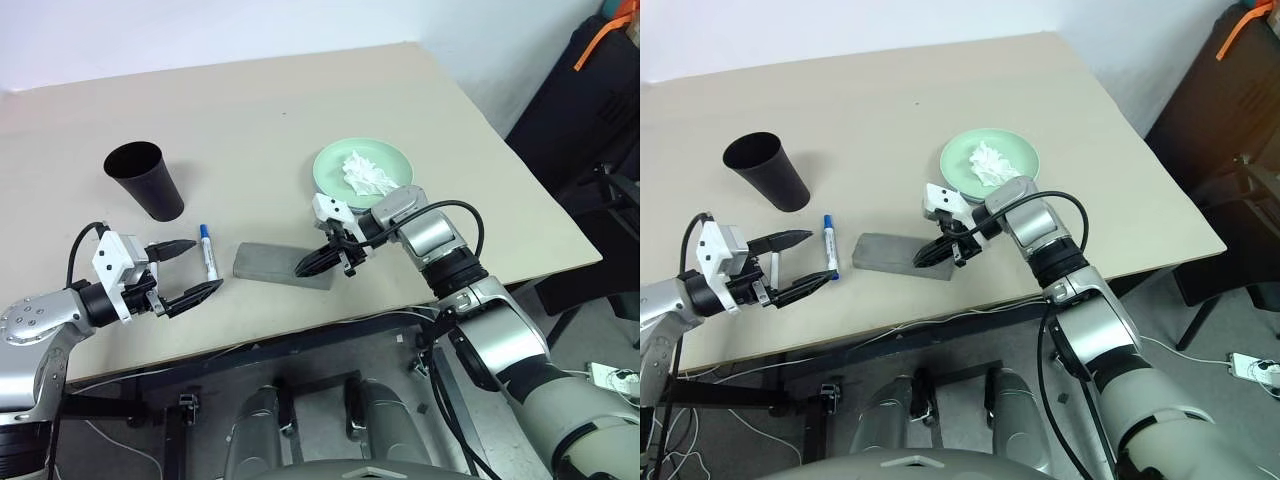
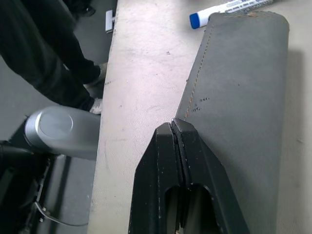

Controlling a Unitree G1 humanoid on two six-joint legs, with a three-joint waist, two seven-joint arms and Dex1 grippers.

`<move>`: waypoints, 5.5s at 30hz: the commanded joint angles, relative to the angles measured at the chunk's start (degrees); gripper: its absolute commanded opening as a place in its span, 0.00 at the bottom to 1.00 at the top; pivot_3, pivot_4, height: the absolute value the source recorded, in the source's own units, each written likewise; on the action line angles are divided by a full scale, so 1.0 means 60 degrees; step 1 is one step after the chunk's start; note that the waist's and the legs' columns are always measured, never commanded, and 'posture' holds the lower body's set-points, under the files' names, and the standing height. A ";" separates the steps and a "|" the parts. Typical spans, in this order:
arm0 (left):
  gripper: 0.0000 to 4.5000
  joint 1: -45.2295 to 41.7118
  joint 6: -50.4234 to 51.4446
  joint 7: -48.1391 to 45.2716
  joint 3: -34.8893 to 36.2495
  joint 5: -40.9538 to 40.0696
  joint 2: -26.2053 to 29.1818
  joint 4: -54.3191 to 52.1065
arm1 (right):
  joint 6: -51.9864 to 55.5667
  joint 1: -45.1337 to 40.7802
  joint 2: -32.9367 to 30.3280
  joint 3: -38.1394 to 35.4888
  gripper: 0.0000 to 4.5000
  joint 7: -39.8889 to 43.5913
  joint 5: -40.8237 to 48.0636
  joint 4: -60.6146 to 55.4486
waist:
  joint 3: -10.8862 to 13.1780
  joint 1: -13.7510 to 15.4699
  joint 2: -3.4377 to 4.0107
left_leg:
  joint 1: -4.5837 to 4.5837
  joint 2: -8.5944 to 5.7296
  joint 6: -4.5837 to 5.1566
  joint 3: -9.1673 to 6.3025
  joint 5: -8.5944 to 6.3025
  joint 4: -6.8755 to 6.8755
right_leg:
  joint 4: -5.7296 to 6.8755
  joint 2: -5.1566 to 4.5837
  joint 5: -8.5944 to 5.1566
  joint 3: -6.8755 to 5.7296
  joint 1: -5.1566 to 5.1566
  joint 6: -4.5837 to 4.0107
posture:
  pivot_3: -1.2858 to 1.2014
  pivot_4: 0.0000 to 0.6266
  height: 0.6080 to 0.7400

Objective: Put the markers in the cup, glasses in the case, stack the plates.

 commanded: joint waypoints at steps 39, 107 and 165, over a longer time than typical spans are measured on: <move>1.00 0.1390 0.2679 0.4573 0.2674 -0.0336 -0.0787 -0.1557 | 0.1005 -0.0260 -0.0670 -0.2949 0.01 -0.3424 0.3550 -0.1389 | 0.0061 0.0219 0.0090 | 0.0180 -0.0299 -0.0205 -0.1359 -0.0140 0.0326 | 0.0317 0.0215 -0.0840 -0.0173 0.0754 -0.0005 | 0.52 0.24 0.81; 1.00 -0.4669 1.0556 1.0591 -0.1184 0.2574 -0.4023 -0.2644 | -0.0033 -0.0179 -0.0545 -0.3189 0.01 -0.6188 0.3097 -0.0869 | 0.0168 0.0412 0.0091 | 0.0181 -0.1361 -0.0178 -0.2754 0.0455 -0.0285 | 0.0350 0.0557 -0.1420 0.0598 0.1284 0.0259 | 0.52 0.24 0.90; 0.01 -0.3542 0.6287 0.7405 0.0647 0.2041 -0.3198 -0.3642 | -0.0410 0.0130 -0.0766 -0.2961 0.00 -0.5585 0.2871 -0.0944 | 0.0166 0.0428 0.0078 | 0.0193 -0.1357 -0.0205 -0.2739 0.0445 -0.0287 | 0.0340 0.0555 -0.1403 0.0610 0.1289 0.0249 | 0.52 0.24 0.90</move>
